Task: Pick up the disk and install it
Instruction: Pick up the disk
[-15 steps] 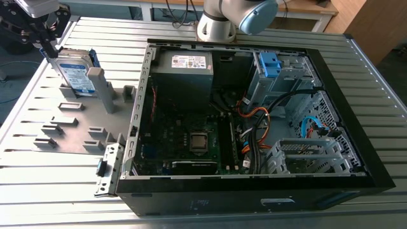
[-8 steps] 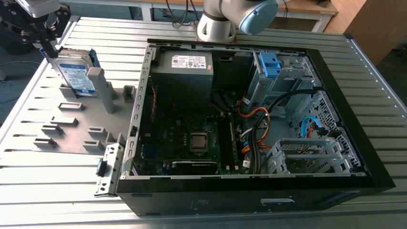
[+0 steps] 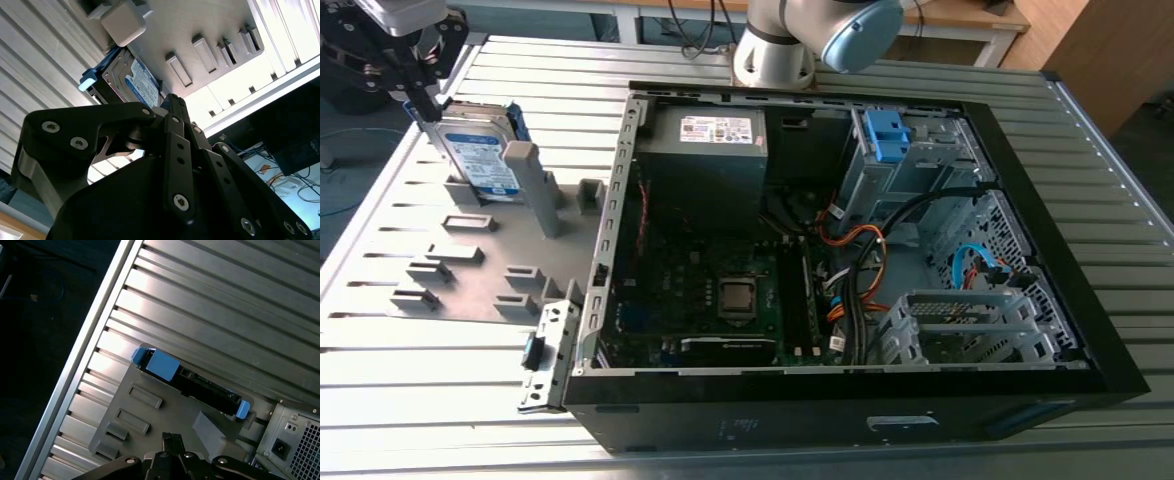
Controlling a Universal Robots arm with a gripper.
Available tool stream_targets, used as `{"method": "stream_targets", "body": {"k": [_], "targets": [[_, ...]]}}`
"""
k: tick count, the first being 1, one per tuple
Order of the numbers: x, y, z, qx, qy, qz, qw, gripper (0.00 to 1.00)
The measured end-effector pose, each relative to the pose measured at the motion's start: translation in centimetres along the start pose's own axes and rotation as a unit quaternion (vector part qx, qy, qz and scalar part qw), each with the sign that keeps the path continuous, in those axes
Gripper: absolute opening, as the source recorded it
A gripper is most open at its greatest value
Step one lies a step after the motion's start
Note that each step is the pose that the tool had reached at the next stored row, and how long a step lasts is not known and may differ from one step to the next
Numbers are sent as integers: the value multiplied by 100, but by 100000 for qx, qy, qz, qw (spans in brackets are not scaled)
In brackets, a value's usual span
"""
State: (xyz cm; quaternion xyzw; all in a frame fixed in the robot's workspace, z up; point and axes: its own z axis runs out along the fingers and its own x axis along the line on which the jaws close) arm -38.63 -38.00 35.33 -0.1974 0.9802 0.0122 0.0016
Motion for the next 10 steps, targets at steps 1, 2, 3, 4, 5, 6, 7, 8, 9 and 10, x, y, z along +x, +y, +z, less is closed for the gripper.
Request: {"method": "stream_targets", "body": {"k": [1,2,3,4,5,6,7,8,9,10], "targets": [[0,0,0,0,5,-90,100000,11],[0,0,0,1,8,-175,100000,11],[0,0,0,2,9,-260,100000,11],[0,0,0,4,12,-351,99999,11],[0,0,0,4,15,-451,99999,11],[0,0,0,5,18,-543,99999,11],[0,0,0,5,22,-634,99998,11],[0,0,0,6,22,-726,99997,11],[0,0,0,6,24,-814,99997,11],[0,0,0,6,26,-903,99996,11]]}}
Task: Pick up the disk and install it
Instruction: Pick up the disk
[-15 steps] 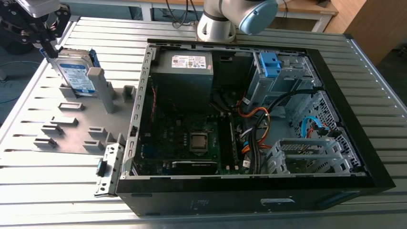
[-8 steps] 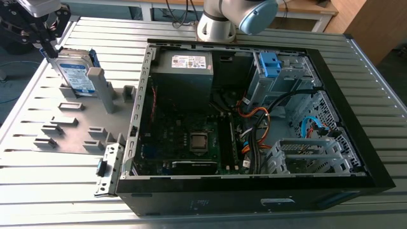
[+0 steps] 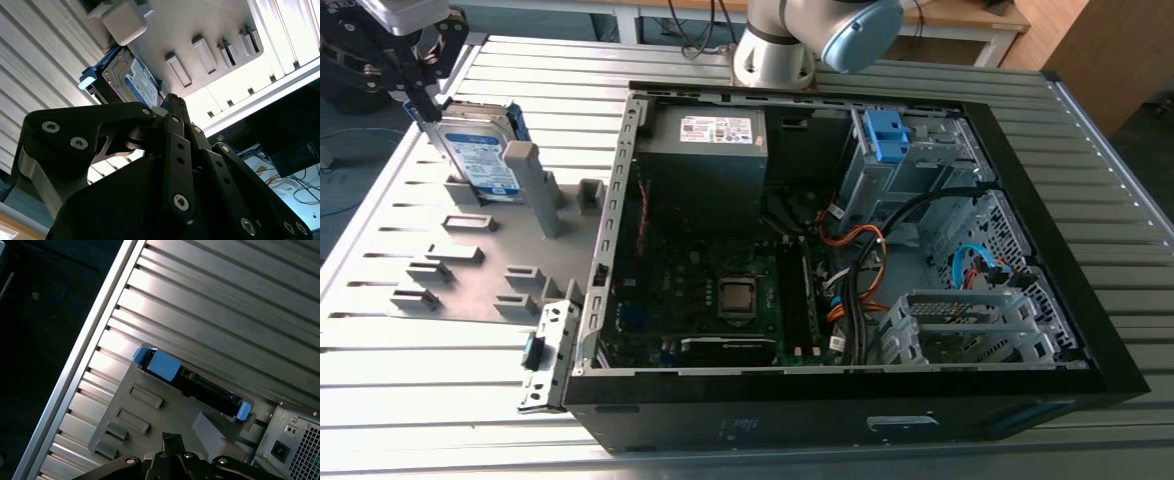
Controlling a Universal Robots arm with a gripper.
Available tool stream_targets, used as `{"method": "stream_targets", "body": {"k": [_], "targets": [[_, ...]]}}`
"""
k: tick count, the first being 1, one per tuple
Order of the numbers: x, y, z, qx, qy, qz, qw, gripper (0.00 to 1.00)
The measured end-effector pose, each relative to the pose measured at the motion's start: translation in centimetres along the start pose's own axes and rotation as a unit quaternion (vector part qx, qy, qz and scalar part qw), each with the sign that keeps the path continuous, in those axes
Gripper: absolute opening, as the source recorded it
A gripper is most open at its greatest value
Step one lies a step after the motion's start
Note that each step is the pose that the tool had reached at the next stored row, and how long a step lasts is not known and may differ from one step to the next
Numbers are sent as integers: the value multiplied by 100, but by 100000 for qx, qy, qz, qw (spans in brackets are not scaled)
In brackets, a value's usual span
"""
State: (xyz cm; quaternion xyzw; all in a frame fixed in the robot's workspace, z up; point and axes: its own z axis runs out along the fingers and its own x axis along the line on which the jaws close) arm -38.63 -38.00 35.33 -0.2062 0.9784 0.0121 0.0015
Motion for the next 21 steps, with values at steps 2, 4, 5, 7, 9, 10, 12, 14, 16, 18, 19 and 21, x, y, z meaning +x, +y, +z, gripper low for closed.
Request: {"method": "stream_targets", "body": {"k": [2,4,5,7,9,10,12,14,16,18,19,21], "targets": [[0,0,0,0,6,-186,100000,11],[0,0,0,0,13,-366,99999,11],[0,0,0,-1,15,-454,99999,11],[0,0,0,-2,18,-642,99998,11],[0,0,0,-2,21,-815,99997,11],[0,0,0,-4,26,-899,99996,11],[0,0,0,-6,26,-1066,99994,11],[0,0,0,-5,32,-1250,99992,11],[0,0,0,-7,37,-1419,99990,11],[0,0,0,-7,41,-1592,99987,11],[0,0,0,-9,42,-1676,99986,11],[0,0,0,-10,45,-1848,99983,11]]}}
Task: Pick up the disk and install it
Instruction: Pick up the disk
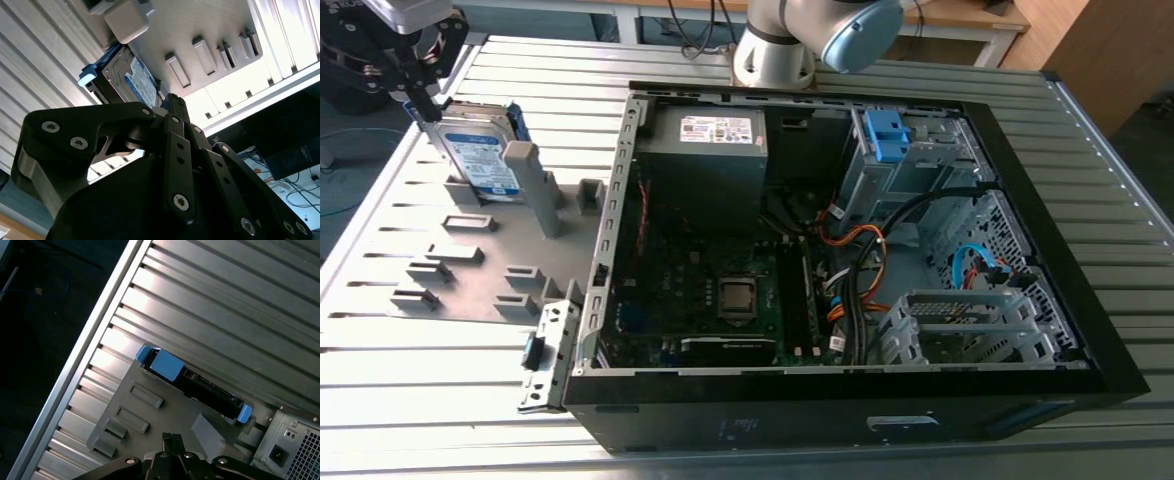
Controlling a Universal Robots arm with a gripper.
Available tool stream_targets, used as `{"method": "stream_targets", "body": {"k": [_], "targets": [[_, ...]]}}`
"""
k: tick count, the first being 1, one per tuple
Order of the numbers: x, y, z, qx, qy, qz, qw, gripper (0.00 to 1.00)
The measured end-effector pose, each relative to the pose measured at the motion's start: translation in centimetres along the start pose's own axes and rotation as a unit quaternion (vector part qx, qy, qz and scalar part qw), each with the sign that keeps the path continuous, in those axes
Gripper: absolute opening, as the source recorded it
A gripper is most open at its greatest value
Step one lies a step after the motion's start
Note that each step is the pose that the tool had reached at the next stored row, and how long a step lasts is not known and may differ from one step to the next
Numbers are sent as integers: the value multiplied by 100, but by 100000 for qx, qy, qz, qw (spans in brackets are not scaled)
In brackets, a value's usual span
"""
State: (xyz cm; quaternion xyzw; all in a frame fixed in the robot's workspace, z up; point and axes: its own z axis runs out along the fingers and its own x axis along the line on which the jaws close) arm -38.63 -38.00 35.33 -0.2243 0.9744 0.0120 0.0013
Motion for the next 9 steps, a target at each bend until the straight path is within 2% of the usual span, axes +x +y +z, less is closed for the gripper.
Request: {"method": "stream_targets", "body": {"k": [9], "targets": [[0,0,0,-5,19,-733,99997,11]]}}
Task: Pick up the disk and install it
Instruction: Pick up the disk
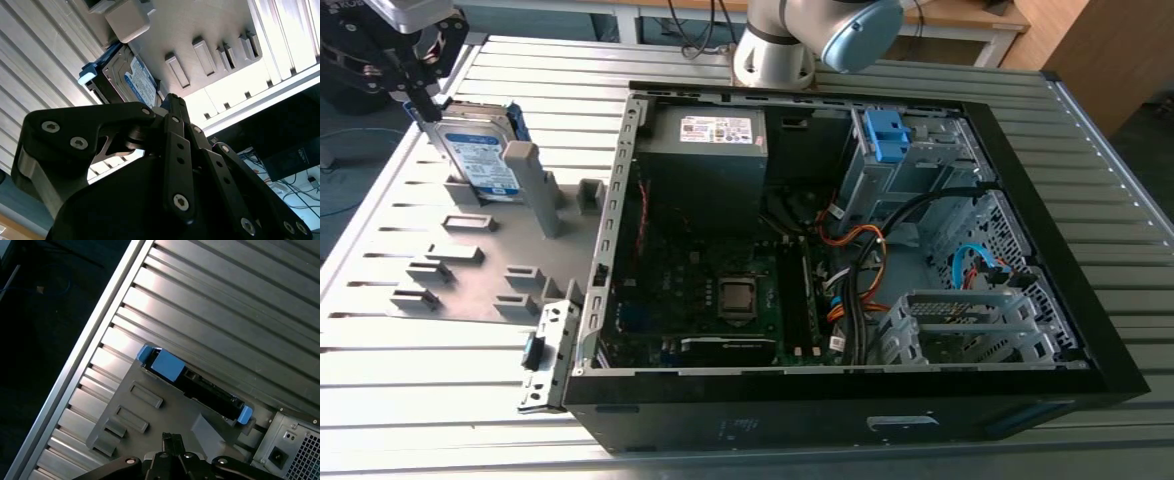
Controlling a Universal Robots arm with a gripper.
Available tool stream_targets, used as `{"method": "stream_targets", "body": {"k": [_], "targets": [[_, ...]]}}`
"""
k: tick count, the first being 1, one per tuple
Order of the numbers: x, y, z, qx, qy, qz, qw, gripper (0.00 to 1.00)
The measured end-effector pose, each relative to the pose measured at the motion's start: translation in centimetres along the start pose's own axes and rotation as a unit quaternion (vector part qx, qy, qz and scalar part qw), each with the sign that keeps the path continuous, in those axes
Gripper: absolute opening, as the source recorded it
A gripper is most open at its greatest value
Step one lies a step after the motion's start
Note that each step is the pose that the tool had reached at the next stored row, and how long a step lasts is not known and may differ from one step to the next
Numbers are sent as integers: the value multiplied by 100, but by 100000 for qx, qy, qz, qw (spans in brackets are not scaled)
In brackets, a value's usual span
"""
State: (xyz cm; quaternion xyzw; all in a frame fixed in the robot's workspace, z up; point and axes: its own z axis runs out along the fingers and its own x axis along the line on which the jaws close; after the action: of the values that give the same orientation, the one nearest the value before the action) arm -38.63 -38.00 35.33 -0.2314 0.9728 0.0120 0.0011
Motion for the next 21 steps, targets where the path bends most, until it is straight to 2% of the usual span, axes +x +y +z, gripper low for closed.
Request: {"method": "stream_targets", "body": {"k": [21], "targets": [[0,0,0,-13,38,-1726,99985,11]]}}
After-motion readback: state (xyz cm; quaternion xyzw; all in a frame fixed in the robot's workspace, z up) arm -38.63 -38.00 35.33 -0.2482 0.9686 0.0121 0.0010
